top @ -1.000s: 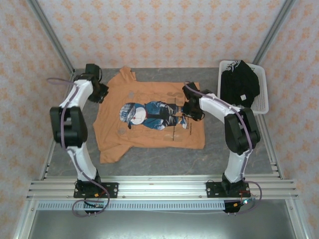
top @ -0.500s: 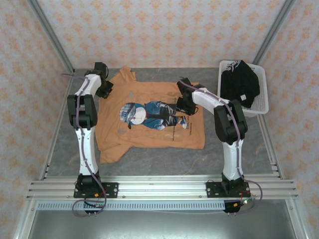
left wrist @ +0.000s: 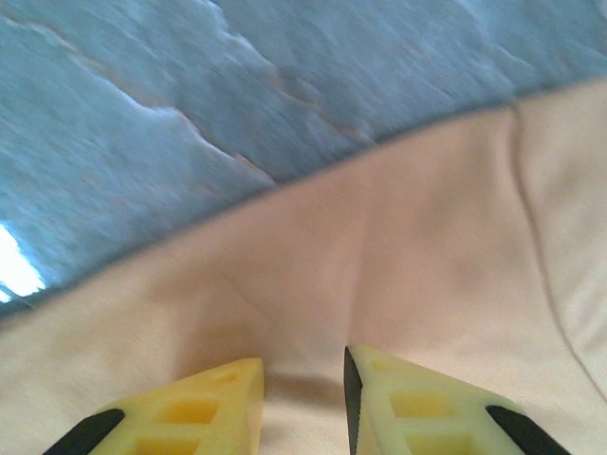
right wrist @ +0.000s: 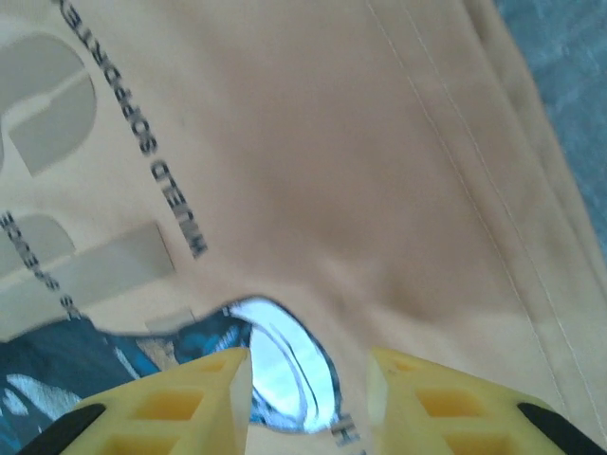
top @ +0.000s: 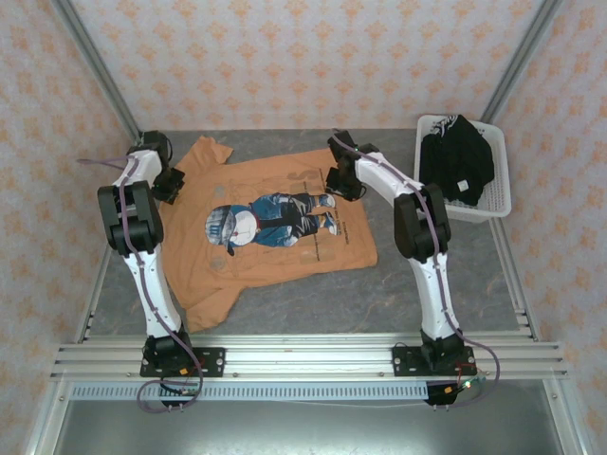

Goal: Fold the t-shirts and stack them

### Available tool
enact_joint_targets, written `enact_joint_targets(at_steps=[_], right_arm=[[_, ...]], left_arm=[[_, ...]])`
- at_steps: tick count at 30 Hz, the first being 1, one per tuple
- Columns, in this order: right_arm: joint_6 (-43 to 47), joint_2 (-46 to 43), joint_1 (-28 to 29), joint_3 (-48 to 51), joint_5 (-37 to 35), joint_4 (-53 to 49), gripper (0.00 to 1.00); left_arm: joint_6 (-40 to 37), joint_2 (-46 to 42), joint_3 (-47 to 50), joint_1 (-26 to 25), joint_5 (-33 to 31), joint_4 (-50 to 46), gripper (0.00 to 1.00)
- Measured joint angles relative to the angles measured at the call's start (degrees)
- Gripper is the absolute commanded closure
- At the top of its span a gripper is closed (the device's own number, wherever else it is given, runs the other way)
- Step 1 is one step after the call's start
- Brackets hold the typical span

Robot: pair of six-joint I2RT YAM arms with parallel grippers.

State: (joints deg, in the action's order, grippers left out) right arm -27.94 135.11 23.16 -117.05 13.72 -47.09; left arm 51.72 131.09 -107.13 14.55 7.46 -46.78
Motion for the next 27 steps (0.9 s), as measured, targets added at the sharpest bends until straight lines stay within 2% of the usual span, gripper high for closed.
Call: enact_joint_targets(at_steps=[8, 15, 22, 25, 27], right_arm=[[-0.7, 9.6, -1.5, -12.9, 0.9, -0.7, 0.66], [-3.8, 11.0, -3.8, -14.8, 1.1, -1.8, 0.69], [-4.4, 11.0, -8.7, -14.6, 1.1, -2.4, 0.69], [-4.4, 11.0, -10.1, -14.6, 0.9, -2.4, 0.68], [-3.8, 11.0, -10.8, -15.1, 1.2, -3.0, 0.68]], left_arm=[[-0.9, 0.0, -3.7, -4.4, 1.2, -1.7, 0.71], [-3.3, 6.6, -9.5, -5.0, 4.6, -3.7, 0.74], [-4.1, 13.1, -21.0, -10.4, 7.9, -4.5, 0.73], [-4.3, 13.3, -21.4, -12.1, 9.1, -4.8, 0.67], [-4.1, 14.2, -24.0, -12.5, 9.4, -6.6, 0.57]])
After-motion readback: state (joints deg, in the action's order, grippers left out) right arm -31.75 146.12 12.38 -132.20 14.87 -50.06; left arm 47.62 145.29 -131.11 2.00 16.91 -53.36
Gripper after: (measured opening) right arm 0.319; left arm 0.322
